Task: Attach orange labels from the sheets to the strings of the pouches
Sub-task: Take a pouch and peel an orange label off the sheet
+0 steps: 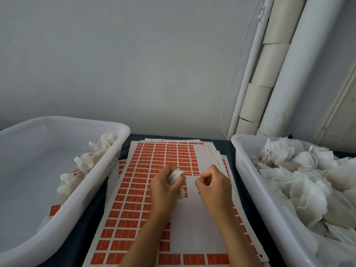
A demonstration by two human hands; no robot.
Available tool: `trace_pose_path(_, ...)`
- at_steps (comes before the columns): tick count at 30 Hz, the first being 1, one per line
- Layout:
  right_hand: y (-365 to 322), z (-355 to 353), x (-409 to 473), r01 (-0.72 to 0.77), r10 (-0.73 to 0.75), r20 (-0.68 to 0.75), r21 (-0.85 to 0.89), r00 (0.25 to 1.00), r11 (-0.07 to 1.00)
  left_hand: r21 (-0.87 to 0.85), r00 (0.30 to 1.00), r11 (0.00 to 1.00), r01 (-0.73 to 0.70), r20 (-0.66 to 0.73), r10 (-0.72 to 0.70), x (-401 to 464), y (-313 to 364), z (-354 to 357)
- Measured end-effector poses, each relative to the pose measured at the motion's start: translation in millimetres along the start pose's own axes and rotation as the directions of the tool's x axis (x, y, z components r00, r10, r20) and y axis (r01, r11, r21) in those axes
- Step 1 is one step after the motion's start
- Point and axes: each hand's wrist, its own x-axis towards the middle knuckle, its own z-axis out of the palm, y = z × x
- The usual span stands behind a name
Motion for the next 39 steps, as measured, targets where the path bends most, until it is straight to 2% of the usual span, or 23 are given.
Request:
trace_pose_path(5,1,0,-2,-0.033,0.033,-0.006,0.013,0.999,0.999,0.033,0.994,0.999,0.023,0.104,-0.027,3,0,-2)
trace_pose_path(9,4,-7,-3,-0.001,0.001,0.017,0.018,1.000,1.000,0.223,0.971,0.973,-0.060,0.240,0.005,5,-3,-7)
trace_pose_path(12,4,-10,-2,-0.012,0.012,0.052,0.007,0.999,1.000,0.249,0.962,0.960,-0.131,0.266,0.063,2,-3,-6)
trace_pose_path(15,3,-6,-2,-0.050,0.050,0.069,-0.002,0.996,0.999,0.185,0.966,0.975,-0.120,0.249,0.072,3,-3,-6)
trace_pose_path(20,2,0,-2,-0.076,0.075,0.078,0.003,0.994,0.997,-0.008,0.973,1.000,0.020,0.228,-0.018,0,4,-7)
trace_pose_path(22,1,2,-4,-0.058,0.056,0.109,0.014,0.992,0.998,-0.063,0.964,0.991,0.115,0.250,-0.096,0,10,-10)
trace_pose_path(24,2,4,-5,-0.037,0.034,0.142,0.021,0.989,0.999,-0.132,0.915,0.947,0.293,0.325,-0.238,1,14,-15)
trace_pose_path(26,1,5,-6,-0.020,0.017,0.150,0.018,0.989,1.000,-0.224,0.846,0.880,0.418,0.449,-0.288,3,16,-19)
trace_pose_path(28,1,5,-6,-0.002,-0.001,0.143,0.021,0.990,1.000,-0.299,0.832,0.855,0.423,0.502,-0.236,5,18,-21)
trace_pose_path(32,-1,10,-11,0.094,-0.094,0.166,0.008,0.982,0.996,-0.355,0.860,0.843,0.403,0.462,-0.217,3,16,-21)
trace_pose_path(35,-1,13,-13,0.159,-0.157,0.135,-0.005,0.978,0.987,-0.283,0.880,0.892,0.352,0.424,-0.212,4,13,-20)
trace_pose_path(39,1,12,-12,0.214,-0.205,0.166,-0.041,0.965,0.976,-0.222,0.907,0.926,0.306,0.362,-0.213,4,11,-21)
